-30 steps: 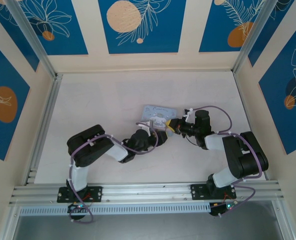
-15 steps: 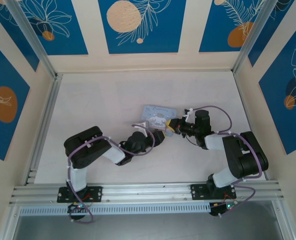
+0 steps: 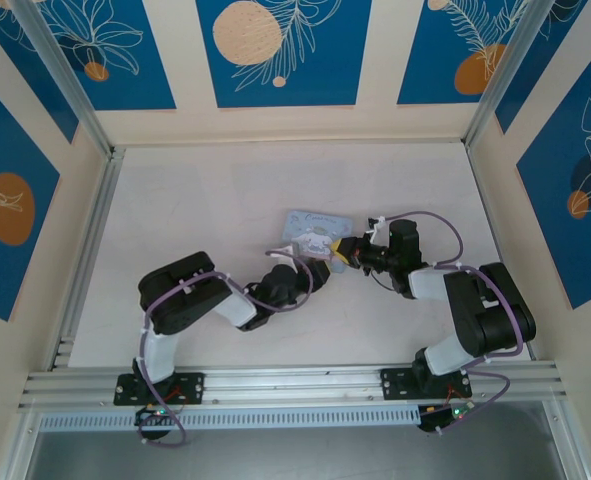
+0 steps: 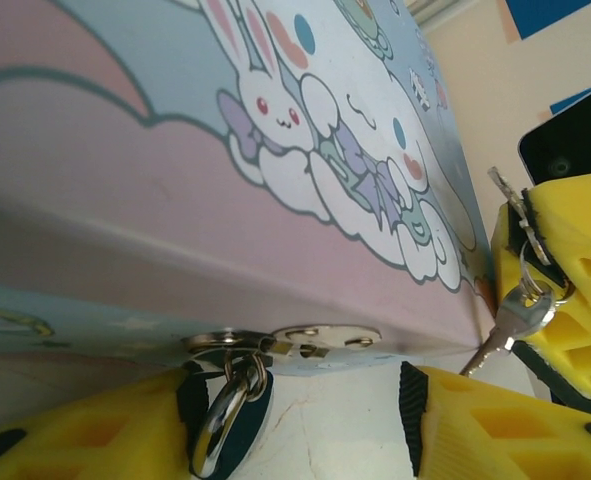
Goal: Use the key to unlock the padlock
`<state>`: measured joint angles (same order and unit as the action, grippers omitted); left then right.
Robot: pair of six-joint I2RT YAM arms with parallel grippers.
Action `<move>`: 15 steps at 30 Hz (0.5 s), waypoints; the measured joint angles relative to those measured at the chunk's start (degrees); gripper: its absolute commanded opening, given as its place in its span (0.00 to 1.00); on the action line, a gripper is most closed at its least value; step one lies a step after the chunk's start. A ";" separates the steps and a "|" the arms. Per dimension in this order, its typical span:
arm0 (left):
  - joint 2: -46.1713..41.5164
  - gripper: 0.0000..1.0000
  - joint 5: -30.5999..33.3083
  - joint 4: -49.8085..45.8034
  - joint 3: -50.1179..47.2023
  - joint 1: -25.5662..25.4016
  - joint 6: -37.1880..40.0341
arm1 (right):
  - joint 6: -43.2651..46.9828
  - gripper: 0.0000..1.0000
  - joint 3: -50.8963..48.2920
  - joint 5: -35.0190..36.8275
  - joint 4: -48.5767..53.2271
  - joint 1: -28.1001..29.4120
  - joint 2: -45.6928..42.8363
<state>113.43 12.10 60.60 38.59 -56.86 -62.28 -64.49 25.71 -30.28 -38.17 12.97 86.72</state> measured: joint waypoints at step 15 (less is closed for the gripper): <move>1.95 0.35 6.21 1.90 0.00 -1.84 -3.87 | -0.02 0.00 0.33 -0.39 -0.20 0.00 0.50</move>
<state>115.37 18.31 62.50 38.59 -58.70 -66.15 -64.51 26.04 -30.68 -38.37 12.97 87.22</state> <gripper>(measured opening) 0.365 0.054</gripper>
